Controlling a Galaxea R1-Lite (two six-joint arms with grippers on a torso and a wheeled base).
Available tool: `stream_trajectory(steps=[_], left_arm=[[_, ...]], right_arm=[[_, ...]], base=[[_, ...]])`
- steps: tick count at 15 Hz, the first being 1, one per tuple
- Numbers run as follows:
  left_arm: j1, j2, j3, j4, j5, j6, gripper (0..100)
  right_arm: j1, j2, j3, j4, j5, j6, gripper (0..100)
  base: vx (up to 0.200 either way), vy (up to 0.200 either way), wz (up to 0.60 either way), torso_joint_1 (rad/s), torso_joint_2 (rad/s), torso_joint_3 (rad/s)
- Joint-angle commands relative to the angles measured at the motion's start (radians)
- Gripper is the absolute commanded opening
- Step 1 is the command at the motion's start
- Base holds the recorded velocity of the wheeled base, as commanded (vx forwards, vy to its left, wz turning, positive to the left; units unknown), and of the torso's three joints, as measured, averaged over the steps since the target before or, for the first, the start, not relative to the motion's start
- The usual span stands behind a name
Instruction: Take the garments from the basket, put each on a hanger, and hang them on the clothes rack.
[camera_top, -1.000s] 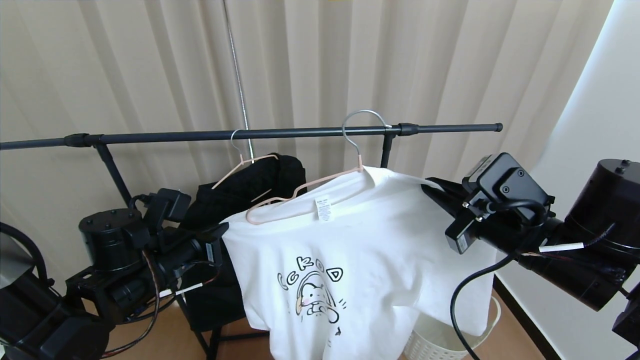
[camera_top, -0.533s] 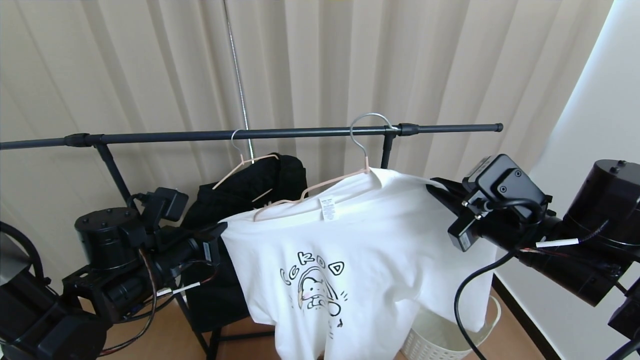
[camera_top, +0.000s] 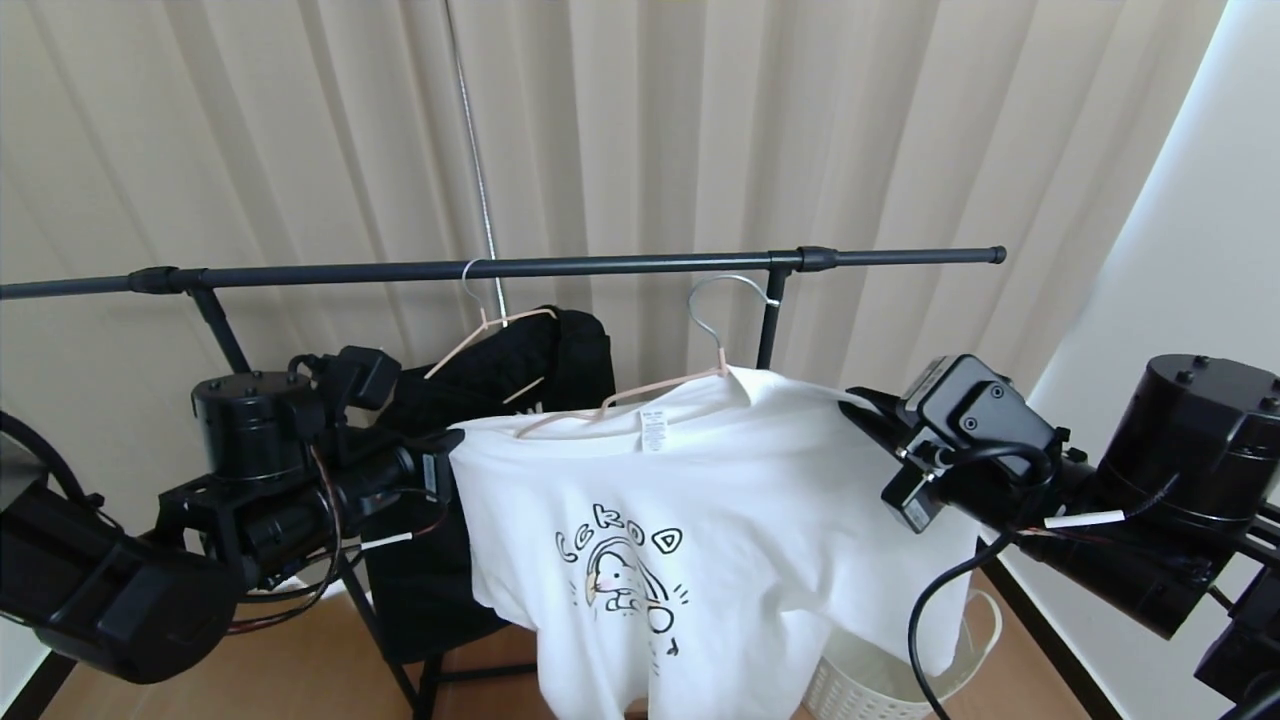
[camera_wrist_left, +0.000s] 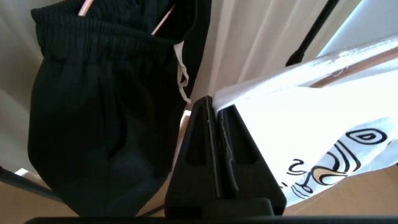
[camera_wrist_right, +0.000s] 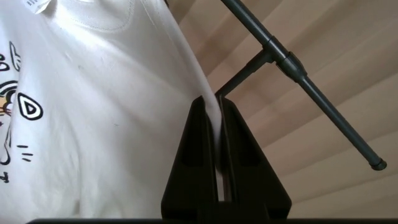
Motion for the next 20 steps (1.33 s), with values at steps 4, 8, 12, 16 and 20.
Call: stream_trajectory(steps=[4,8,12,16,20], left_arm=[[-0.066,-0.093,-0.083,0.154,0.003,0.045,0],[-0.157,-0.169,-0.123,0.323,0.009,0.079,0],[-0.198,-0.172,-0.132,0.333,0.049,0.086,0],[-0.233,-0.169,-0.184,0.421,0.077,0.088,0],[-0.276,-0.169,-0.241,0.482,0.103,0.089,0]], right_arm=[[0.022,0.079,0.026,-0.111,0.001,0.000,0],[0.024,0.112,0.046,-0.193,0.004,0.002,0],[0.037,0.106,0.069,-0.219,-0.001,0.008,0],[0.068,0.114,0.121,-0.309,-0.005,0.006,0],[0.074,0.131,0.123,-0.311,-0.010,0.020,0]], base=[[0.000,0.000,0.00,0.000,0.00,0.000],[0.000,0.000,0.00,0.000,0.00,0.000],[0.000,0.000,0.00,0.000,0.00,0.000],[0.000,0.000,0.00,0.000,0.00,0.000],[0.000,0.000,0.00,0.000,0.00,0.000]])
